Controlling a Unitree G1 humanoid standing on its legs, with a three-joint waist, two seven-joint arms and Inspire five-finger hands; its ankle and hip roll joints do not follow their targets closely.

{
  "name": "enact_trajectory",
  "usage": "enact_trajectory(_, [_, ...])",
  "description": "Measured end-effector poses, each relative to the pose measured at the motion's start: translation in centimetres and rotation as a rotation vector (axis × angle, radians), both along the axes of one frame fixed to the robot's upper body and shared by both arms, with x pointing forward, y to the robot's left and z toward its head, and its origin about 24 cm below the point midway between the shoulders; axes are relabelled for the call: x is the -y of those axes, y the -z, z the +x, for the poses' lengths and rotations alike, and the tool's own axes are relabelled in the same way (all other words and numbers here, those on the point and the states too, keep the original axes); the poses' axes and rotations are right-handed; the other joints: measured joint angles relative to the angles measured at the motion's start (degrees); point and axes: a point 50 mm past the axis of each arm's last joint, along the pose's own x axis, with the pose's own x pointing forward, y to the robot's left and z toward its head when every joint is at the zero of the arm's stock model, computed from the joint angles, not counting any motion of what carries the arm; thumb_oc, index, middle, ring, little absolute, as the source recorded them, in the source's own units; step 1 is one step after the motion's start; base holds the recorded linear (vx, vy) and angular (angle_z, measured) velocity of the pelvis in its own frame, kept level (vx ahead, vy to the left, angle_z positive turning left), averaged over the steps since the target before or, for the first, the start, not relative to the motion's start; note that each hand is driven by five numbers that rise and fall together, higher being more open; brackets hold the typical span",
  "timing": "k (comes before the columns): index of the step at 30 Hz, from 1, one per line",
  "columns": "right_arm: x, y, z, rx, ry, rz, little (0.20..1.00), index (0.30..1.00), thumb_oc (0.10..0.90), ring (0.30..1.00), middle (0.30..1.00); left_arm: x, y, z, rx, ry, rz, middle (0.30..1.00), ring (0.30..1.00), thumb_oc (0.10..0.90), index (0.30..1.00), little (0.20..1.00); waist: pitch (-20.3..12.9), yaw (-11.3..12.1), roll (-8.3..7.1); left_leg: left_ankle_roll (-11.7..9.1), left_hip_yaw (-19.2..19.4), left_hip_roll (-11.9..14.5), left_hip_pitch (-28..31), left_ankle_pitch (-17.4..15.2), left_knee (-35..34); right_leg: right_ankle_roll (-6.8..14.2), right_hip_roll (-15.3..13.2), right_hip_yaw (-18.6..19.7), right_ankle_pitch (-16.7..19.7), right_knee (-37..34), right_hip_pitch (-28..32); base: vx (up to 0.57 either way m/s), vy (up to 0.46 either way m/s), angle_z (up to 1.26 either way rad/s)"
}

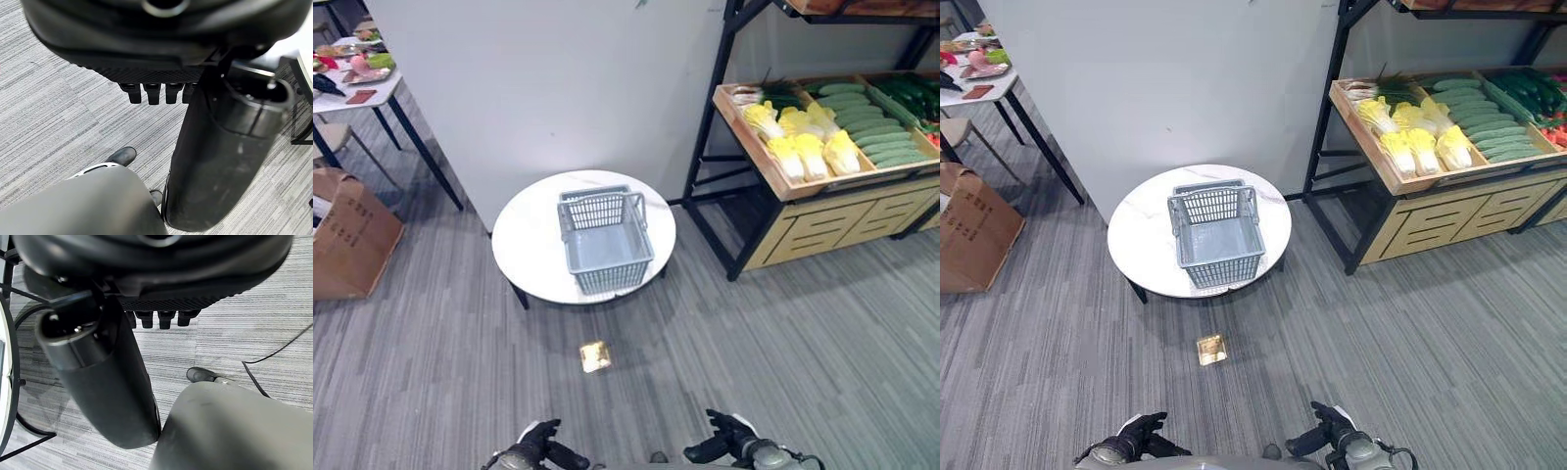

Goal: Get the vegetables into the basket

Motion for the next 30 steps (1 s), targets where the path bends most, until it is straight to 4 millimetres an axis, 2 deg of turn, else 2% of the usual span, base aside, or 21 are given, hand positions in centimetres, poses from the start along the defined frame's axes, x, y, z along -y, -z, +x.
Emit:
enact_trajectory(1, [-0.1, -0.3, 1.1, 0.034, 0.008, 0.009, 1.0, 1.0, 0.9, 1.0, 1.0, -0.3, 0.0, 0.0, -0.006, -0.001, 0.009, 1.0, 1.0, 0.9, 1.0, 1.0, 0.9, -0.3, 0.34, 0.3, 1.0, 1.2, -0.2, -0.1, 0.0, 1.1, 0.7, -0.7, -0.3, 6.9, -4.2, -0.04, 0.086, -0.58])
enact_trajectory(3, [-0.1, -0.8, 2.5, 0.078, 0.019, 0.02, 1.0, 1.0, 0.9, 1.0, 1.0, -0.6, -0.2, 0.4, 0.002, 0.001, 0.017, 1.0, 1.0, 0.9, 1.0, 1.0, 2.6, -0.4, 0.75, 0.9, 2.1, 1.7, -0.4, 0.0, 0.0, 3.8, 0.7, -1.7, -1.2, 16.4, -9.7, 0.02, 0.028, -0.34])
enact_trajectory(4, [-0.1, -1.0, 2.8, 0.095, 0.032, 0.029, 1.0, 1.0, 0.9, 1.0, 1.0, -0.7, -0.2, 0.6, 0.004, 0.0, 0.019, 1.0, 1.0, 0.9, 1.0, 1.0, 2.5, -1.0, 0.55, 1.1, 1.9, 1.7, -0.3, -0.1, 0.0, 5.1, -0.1, -3.1, -3.7, 17.9, -11.5, 0.04, -0.022, -0.06])
enact_trajectory(6, [0.1, -0.9, 2.4, 0.085, 0.048, 0.029, 1.0, 1.0, 0.9, 1.0, 1.0, -0.7, -0.3, 0.6, 0.005, -0.001, 0.019, 1.0, 1.0, 0.9, 1.0, 1.0, 2.3, -0.3, 0.25, 1.0, 1.7, 1.0, -0.4, -0.7, 0.0, 5.2, -2.2, -2.3, -4.1, 11.9, -11.1, 0.03, -0.04, 0.03])
enact_trajectory(7, [0.1, -0.9, 2.4, 0.085, 0.05, 0.029, 1.0, 1.0, 0.9, 1.0, 1.0, -0.7, -0.3, 0.8, 0.01, -0.006, 0.019, 1.0, 1.0, 0.9, 1.0, 1.0, 2.4, -0.3, 0.3, 2.0, 1.4, 0.7, -1.0, 0.0, 0.1, 5.3, -3.0, 0.1, -4.0, 7.7, -11.4, 0.11, -0.093, 0.06])
enact_trajectory(9, [0.0, -0.8, 2.3, 0.085, 0.045, 0.028, 1.0, 1.0, 0.9, 1.0, 1.0, -0.7, -0.3, 0.7, 0.008, -0.014, 0.018, 1.0, 1.0, 0.9, 1.0, 1.0, 2.5, -0.3, 0.31, 1.5, 0.7, 0.5, -1.0, 0.2, 0.3, 5.3, -3.7, 1.1, -3.7, 3.4, -11.2, 0.13, -0.117, 0.24])
enact_trajectory(10, [-0.2, -0.7, 1.8, 0.076, 0.047, 0.03, 1.0, 1.0, 0.9, 1.0, 1.0, -0.8, -0.2, 0.6, 0.001, -0.015, 0.02, 1.0, 1.0, 0.9, 1.0, 1.0, 2.3, -0.5, 0.09, 1.4, -0.4, 0.2, -0.6, 0.2, 0.3, 5.3, -4.3, 0.6, -2.3, -0.7, -9.5, 0.09, -0.103, 0.41])
enact_trajectory(11, [-0.3, -0.6, 1.6, 0.071, 0.05, 0.031, 1.0, 1.0, 0.9, 1.0, 1.0, -0.8, -0.2, 0.5, 0.0, -0.015, 0.021, 1.0, 1.0, 0.9, 1.0, 1.0, 2.3, -0.4, -0.15, 1.4, -0.7, 0.0, -0.3, 0.2, 0.3, 5.3, -4.7, 0.4, -1.4, -1.7, -8.8, 0.15, -0.169, 0.41])
enact_trajectory(12, [-0.3, -0.5, 1.5, 0.068, 0.05, 0.031, 1.0, 1.0, 0.9, 1.0, 1.0, -0.8, -0.2, 0.4, -0.001, -0.017, 0.02, 1.0, 1.0, 0.9, 1.0, 1.0, 2.2, -0.3, -0.31, 1.0, -1.0, -0.1, -0.1, 0.0, 0.3, 5.1, -4.9, 0.3, -0.8, -2.3, -8.3, 0.18, -0.19, 0.41])
enact_trajectory(13, [-0.5, -0.3, 0.9, 0.05, 0.049, 0.031, 1.0, 1.0, 0.9, 1.0, 1.0, -1.0, 0.0, -0.3, -0.015, -0.029, 0.027, 1.0, 1.0, 0.9, 1.0, 1.0, 1.5, -0.2, -1.26, -0.1, -2.5, -0.6, 0.9, -0.8, 0.2, 4.2, -5.3, 0.0, 1.6, -4.4, -5.6, 0.18, -0.19, 0.41])
enact_trajectory(15, [-0.1, -0.2, 0.6, 0.03, 0.056, 0.021, 1.0, 1.0, 0.9, 1.0, 1.0, -0.7, 0.1, -0.7, -0.019, -0.06, 0.015, 1.0, 1.0, 0.9, 1.0, 1.0, 1.0, -0.2, -0.42, -1.4, -3.6, 0.3, 1.6, -1.6, 0.0, 2.4, -4.5, -0.8, 5.2, -5.8, -4.0, 0.15, -0.168, 0.38])
enact_trajectory(16, [0.2, -0.2, 0.4, 0.022, 0.057, 0.011, 1.0, 1.0, 0.9, 1.0, 1.0, -0.4, 0.2, -1.0, -0.023, -0.064, 0.008, 1.0, 1.0, 0.9, 1.0, 1.0, 0.7, -0.2, 0.46, -2.0, -3.6, 1.1, 1.8, -1.7, 0.0, 1.7, -3.7, -1.4, 5.3, -5.7, -3.7, 0.18, -0.208, 0.24])
enact_trajectory(18, [0.7, -0.3, 0.4, 0.02, 0.055, 0.0, 1.0, 1.0, 0.9, 1.0, 1.0, 0.0, 0.3, -1.1, -0.026, -0.062, -0.002, 1.0, 1.0, 0.9, 1.0, 1.0, 0.4, -0.2, 1.5, -3.0, -3.6, 2.7, 2.3, -1.2, 0.4, 0.2, -2.2, -2.2, 4.6, -5.7, -2.7, 0.16, -0.193, 0.14])
enact_trajectory(20, [0.7, -0.2, 0.2, 0.013, 0.048, -0.001, 1.0, 1.0, 0.9, 1.0, 1.0, 0.0, 0.3, -1.1, -0.028, -0.059, -0.002, 1.0, 1.0, 0.9, 1.0, 1.0, 0.3, -0.3, 1.5, -3.6, -3.6, 4.3, 3.1, -0.9, 1.1, -1.3, -0.8, -2.8, 3.5, -5.7, -1.4, 0.17, -0.241, 0.06])
enact_trajectory(23, [0.9, -0.2, 0.0, 0.009, 0.053, -0.003, 1.0, 1.0, 0.9, 1.0, 1.0, 0.2, 0.3, -0.8, -0.024, -0.057, -0.007, 1.0, 1.0, 0.9, 1.0, 1.0, 0.3, -0.4, 1.33, -4.5, -4.2, 5.4, 2.4, -0.8, 3.0, -2.0, 0.1, -3.4, 2.6, -5.6, -0.8, 0.09, -0.183, 0.15])
enact_trajectory(24, [1.0, -0.2, 0.0, 0.009, 0.059, -0.003, 1.0, 1.0, 0.9, 1.0, 1.0, 0.3, 0.2, -0.3, -0.016, -0.056, -0.008, 1.0, 1.0, 0.9, 1.0, 1.0, 0.6, -0.5, 0.82, -5.9, -5.0, 5.7, -0.8, -1.6, 8.8, -2.0, 0.0, -4.0, 1.9, -5.7, -0.7, 0.04, -0.149, 0.21])
enact_trajectory(25, [1.0, -0.2, 0.0, 0.008, 0.062, -0.002, 1.0, 1.0, 0.9, 1.0, 1.0, 0.2, 0.1, 0.0, -0.01, -0.056, -0.006, 1.0, 1.0, 0.9, 1.0, 1.0, 0.6, -0.2, 0.33, -6.4, -5.2, 5.6, -2.6, -2.0, 12.1, -1.6, -0.5, -4.2, 1.4, -5.7, -0.7, 0.06, -0.123, 0.47])
enact_trajectory(26, [1.1, -0.2, -0.1, 0.005, 0.072, -0.001, 1.0, 1.0, 0.9, 1.0, 1.0, 0.2, -0.1, 0.9, 0.01, -0.057, -0.006, 1.0, 1.0, 0.9, 1.0, 1.0, 1.4, -0.5, -0.55, -8.7, -5.7, 5.1, -7.1, -2.8, 21.0, -2.9, -1.4, -5.9, 1.5, -5.7, 0.0, 0.04, -0.033, 0.41])
enact_trajectory(28, [1.5, -0.1, -0.4, -0.006, 0.092, -0.004, 1.0, 1.0, 0.9, 1.0, 1.0, 0.4, -0.2, 1.2, 0.023, -0.067, -0.018, 1.0, 1.0, 0.9, 1.0, 1.0, 1.8, -0.5, -0.77, -10.1, -5.5, 5.5, -9.0, -3.3, 25.4, -4.0, -1.5, -6.9, 0.7, -5.7, 1.0, 0.1, 0.029, 0.33])
enact_trajectory(29, [1.8, -0.1, -0.6, -0.014, 0.105, -0.008, 1.0, 1.0, 0.9, 1.0, 1.0, 0.7, -0.1, 1.1, 0.022, -0.067, -0.026, 1.0, 1.0, 0.9, 1.0, 1.0, 1.7, -0.8, -0.26, -10.0, -4.3, 6.1, -8.5, -3.5, 23.6, -3.5, -1.4, -7.4, -0.1, -5.9, 1.5, 0.12, 0.078, 0.34])
enact_trajectory(30, [2.1, -0.1, -0.7, -0.017, 0.127, -0.007, 1.0, 1.0, 0.9, 1.0, 1.0, 0.8, 0.0, 1.0, 0.021, -0.078, -0.034, 1.0, 1.0, 0.9, 1.0, 1.0, 1.8, -1.7, -0.14, -9.6, -2.6, 5.8, -7.4, -3.4, 15.0, -3.1, -1.3, -8.3, -0.8, -6.0, 1.6, 0.15, 0.139, 0.4])
